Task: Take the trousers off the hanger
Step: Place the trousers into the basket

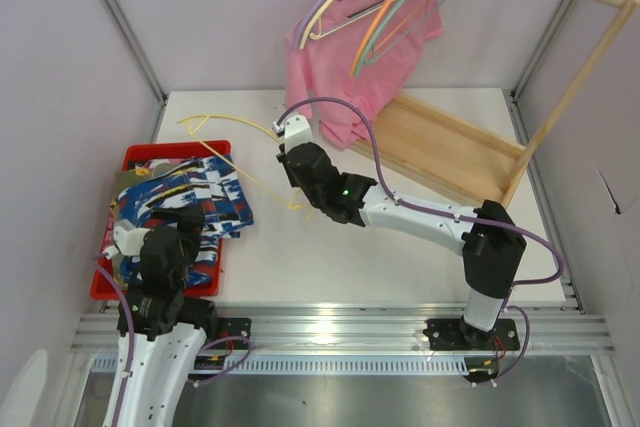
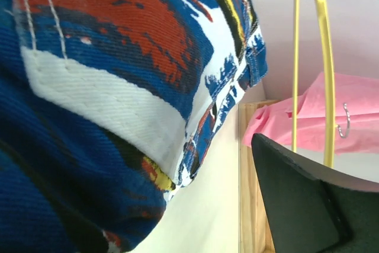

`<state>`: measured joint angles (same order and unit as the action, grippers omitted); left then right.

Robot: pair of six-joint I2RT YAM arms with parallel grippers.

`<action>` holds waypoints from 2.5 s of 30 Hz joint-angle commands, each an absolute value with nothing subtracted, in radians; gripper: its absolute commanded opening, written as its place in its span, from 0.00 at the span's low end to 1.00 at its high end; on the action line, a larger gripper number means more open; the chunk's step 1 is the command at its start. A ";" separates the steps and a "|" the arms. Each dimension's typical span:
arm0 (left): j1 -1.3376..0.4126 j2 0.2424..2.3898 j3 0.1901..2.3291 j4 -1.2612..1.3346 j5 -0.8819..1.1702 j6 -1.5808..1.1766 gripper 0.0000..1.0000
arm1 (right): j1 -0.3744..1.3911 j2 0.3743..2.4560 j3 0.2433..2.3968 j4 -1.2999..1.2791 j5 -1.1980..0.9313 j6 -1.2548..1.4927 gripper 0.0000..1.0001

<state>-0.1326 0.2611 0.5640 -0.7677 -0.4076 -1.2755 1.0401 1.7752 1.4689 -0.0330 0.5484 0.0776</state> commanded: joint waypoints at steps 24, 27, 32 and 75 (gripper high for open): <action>-0.129 0.359 0.500 -0.500 -0.549 -1.272 0.93 | 1.037 1.773 1.512 0.025 0.546 0.097 0.00; -0.129 0.356 0.474 -0.437 -0.549 -1.276 0.91 | 1.034 1.775 1.514 0.026 0.546 0.097 0.00; -0.127 0.344 0.428 -0.410 -0.566 -1.293 0.78 | 1.028 1.782 1.520 0.026 0.540 0.101 0.00; -0.043 0.370 0.824 -1.060 -0.815 -1.235 0.93 | 0.953 1.675 1.727 -0.221 0.551 0.020 0.00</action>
